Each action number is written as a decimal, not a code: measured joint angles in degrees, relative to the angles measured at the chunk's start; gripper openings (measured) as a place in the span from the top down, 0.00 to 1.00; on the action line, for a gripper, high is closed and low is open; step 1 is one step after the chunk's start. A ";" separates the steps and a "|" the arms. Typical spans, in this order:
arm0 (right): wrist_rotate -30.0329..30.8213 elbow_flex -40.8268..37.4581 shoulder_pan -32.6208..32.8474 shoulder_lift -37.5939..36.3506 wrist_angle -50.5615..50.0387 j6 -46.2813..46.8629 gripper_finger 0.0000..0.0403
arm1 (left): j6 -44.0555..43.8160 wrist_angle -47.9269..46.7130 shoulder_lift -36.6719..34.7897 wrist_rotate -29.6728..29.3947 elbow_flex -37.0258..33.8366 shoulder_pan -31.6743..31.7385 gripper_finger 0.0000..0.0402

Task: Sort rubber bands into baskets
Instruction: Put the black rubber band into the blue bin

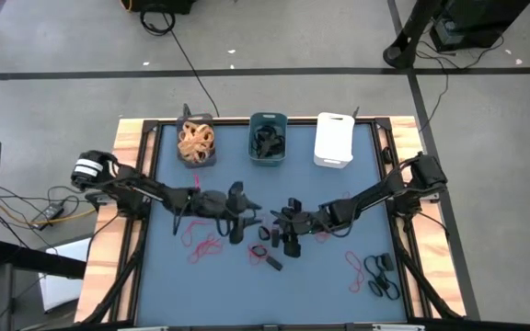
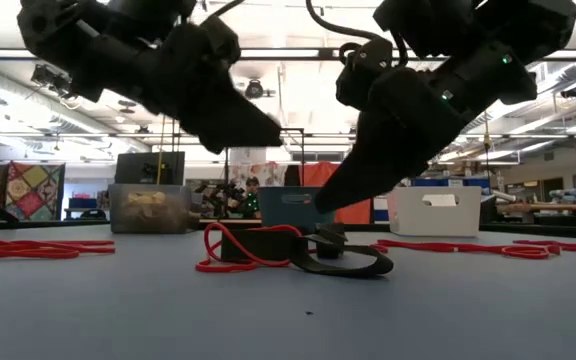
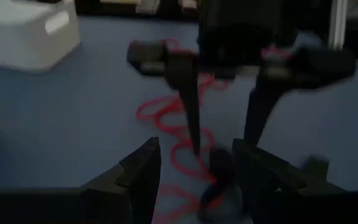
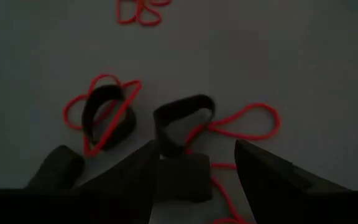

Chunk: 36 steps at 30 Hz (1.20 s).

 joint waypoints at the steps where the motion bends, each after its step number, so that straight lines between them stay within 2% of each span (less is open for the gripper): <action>1: -0.46 0.00 -0.05 0.56 0.07 0.06 0.46 | 0.00 -0.21 0.28 -1.02 -0.21 -0.72 0.50; 5: -3.99 -0.03 -0.20 2.38 0.88 1.76 0.46 | 0.09 2.90 2.40 -2.83 -0.06 -2.67 0.50; 11: -4.36 -0.46 -0.21 3.79 1.80 2.56 0.53 | -0.04 5.05 5.01 -3.50 0.55 -3.42 0.50; 14: -4.12 -0.42 -0.18 3.50 2.13 2.59 0.63 | -0.61 4.62 6.18 -3.55 0.12 -3.47 0.50; 19: -4.00 -0.42 -0.21 3.30 2.67 1.96 0.90 | -1.86 4.81 7.67 -3.58 0.18 -3.48 0.50; 21: -4.11 -0.42 -0.18 3.18 3.45 0.90 0.96 | -2.36 4.56 7.79 -3.55 -0.01 -3.49 0.50; 25: 0.14 -0.39 -0.13 2.11 4.21 1.07 0.93 | -2.97 4.46 8.33 -3.51 0.03 -3.49 0.50; 31: 8.81 -0.39 0.23 -1.66 4.47 -3.56 0.97 | -3.18 5.10 8.33 -2.02 0.07 -3.50 0.50; 36: 10.71 -0.39 0.25 -4.67 5.12 -6.46 0.96 | -3.17 6.28 8.33 -2.00 0.05 -3.51 0.50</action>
